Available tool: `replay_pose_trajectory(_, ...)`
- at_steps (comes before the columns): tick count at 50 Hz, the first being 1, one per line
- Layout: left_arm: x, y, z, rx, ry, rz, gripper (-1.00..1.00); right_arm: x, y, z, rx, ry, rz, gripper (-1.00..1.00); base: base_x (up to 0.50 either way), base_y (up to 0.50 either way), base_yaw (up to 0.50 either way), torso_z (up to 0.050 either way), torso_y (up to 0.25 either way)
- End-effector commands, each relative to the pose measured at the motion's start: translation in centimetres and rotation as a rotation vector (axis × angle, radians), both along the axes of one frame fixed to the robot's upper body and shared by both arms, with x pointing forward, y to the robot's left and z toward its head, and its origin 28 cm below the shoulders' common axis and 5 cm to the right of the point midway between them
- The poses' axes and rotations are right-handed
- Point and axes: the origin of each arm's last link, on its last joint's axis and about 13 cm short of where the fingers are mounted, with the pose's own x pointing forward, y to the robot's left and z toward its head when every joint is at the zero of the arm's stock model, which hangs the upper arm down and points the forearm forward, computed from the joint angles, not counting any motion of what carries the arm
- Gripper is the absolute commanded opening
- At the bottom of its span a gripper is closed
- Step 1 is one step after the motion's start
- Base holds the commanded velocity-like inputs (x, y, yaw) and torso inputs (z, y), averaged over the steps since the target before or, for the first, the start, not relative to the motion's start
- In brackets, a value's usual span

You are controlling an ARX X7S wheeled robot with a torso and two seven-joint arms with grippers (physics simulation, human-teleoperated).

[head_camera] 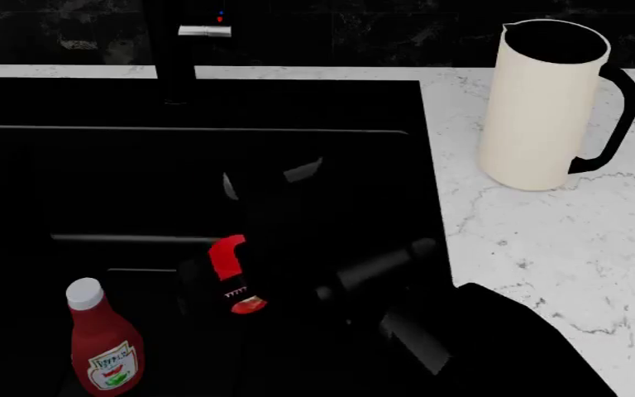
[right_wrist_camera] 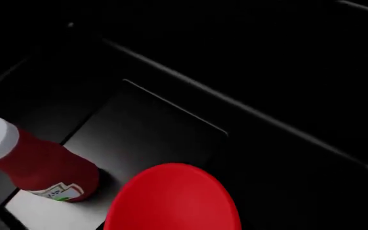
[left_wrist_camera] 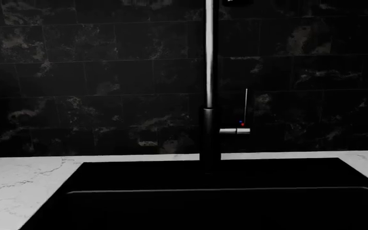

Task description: Pick the jam from the counter and place it in the sink

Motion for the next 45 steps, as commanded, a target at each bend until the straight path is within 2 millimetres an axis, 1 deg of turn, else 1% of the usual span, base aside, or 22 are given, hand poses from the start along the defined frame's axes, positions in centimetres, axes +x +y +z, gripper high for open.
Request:
replay_pose_trajectory(1, 0.0, 0.2, 0.3, -0.021, -0.016, 0.018, 1.00, -0.6, 0.4, -1.3, -0.032, 0.059, 0.066, -1.00, 0.00, 0.00, 0.00, 0.000, 0.000)
replay_pose_trajectory(11, -0.1, 0.3, 0.3, -0.020, -0.018, 0.021, 1.00, -1.0, 0.5, -2.1, -0.028, 0.099, 0.075, -1.00, 0.00, 0.00, 0.00, 0.000, 0.000)
replay_pose_trajectory(25, -0.3, 0.3, 0.2, -0.018, -0.019, 0.026, 1.00, -0.9, 0.5, -2.1, 0.019, 0.115, 0.053, -1.00, 0.00, 0.00, 0.00, 0.000, 0.000)
replay_pose_trajectory(39, -0.3, 0.3, 0.1, -0.019, -0.017, 0.025, 1.00, -1.0, 0.3, -2.3, -0.012, 0.125, 0.050, -1.00, 0.00, 0.00, 0.00, 0.000, 0.000)
replay_pose_trajectory(40, -0.3, 0.3, 0.1, -0.018, -0.017, 0.025, 1.00, -1.0, 0.2, -2.3, -0.041, 0.107, 0.047, 1.00, 0.00, 0.00, 0.00, 0.000, 0.000)
replay_pose_trajectory(45, -0.3, 0.3, 0.1, -0.020, -0.018, 0.025, 1.00, -1.0, 0.2, -2.3, -0.028, 0.122, 0.049, 1.00, 0.00, 0.00, 0.00, 0.000, 0.000)
